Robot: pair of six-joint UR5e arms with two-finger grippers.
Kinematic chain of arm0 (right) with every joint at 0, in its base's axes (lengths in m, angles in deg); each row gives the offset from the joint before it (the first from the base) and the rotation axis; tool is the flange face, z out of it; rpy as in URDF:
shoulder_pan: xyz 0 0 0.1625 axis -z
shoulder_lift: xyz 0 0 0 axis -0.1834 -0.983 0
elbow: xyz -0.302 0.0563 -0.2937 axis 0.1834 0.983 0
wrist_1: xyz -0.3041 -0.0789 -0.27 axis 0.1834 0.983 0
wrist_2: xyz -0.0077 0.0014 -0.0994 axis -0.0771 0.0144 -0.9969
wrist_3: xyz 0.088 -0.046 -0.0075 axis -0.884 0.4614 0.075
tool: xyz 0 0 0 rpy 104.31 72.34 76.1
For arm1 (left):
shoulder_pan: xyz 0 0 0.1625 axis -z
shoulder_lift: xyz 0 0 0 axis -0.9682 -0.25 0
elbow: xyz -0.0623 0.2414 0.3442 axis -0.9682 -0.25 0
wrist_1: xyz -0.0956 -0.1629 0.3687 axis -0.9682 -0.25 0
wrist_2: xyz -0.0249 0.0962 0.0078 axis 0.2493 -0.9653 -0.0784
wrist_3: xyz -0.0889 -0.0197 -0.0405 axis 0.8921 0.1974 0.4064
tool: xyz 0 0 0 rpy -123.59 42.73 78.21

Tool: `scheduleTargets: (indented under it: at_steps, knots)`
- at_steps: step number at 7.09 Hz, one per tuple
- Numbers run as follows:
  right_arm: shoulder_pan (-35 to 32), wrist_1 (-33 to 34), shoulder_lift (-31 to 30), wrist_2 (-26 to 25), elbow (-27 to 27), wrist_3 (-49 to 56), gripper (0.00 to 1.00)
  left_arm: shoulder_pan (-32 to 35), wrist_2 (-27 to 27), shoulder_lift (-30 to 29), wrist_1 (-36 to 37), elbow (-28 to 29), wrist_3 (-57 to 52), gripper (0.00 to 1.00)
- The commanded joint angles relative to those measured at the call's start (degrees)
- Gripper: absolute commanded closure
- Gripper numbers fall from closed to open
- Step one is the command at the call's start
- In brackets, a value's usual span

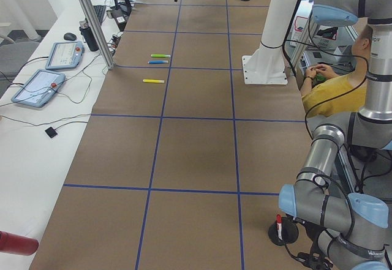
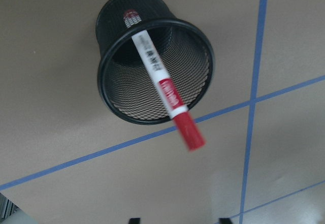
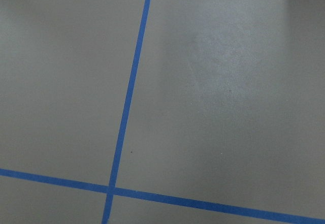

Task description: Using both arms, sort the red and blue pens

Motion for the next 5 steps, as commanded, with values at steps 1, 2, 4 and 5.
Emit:
scheduleTargets:
  at_steps: [1, 2, 4, 5]
  knots:
    - [0.2, 0.1, 0.2, 0.0, 0.1, 0.0, 0.01, 0.0, 0.1, -0.1, -9.0, -7.7, -0.1, 0.00]
    - [0.3, 0.1, 0.2, 0.0, 0.2, 0.0, 0.01, -0.5, 0.6, -0.2, -11.9, -12.3, -1.4, 0.00]
    - [0.3, 0.6, 0.2, 0.1, 0.5, 0.0, 0.00, -3.5, 0.7, -0.3, -25.9, -13.8, -19.8, 0.00]
    - [0.3, 0.7, 0.1, 0.1, 0.9, 0.0, 0.00, -8.4, 1.1, -0.7, -31.0, -13.8, -19.6, 0.00]
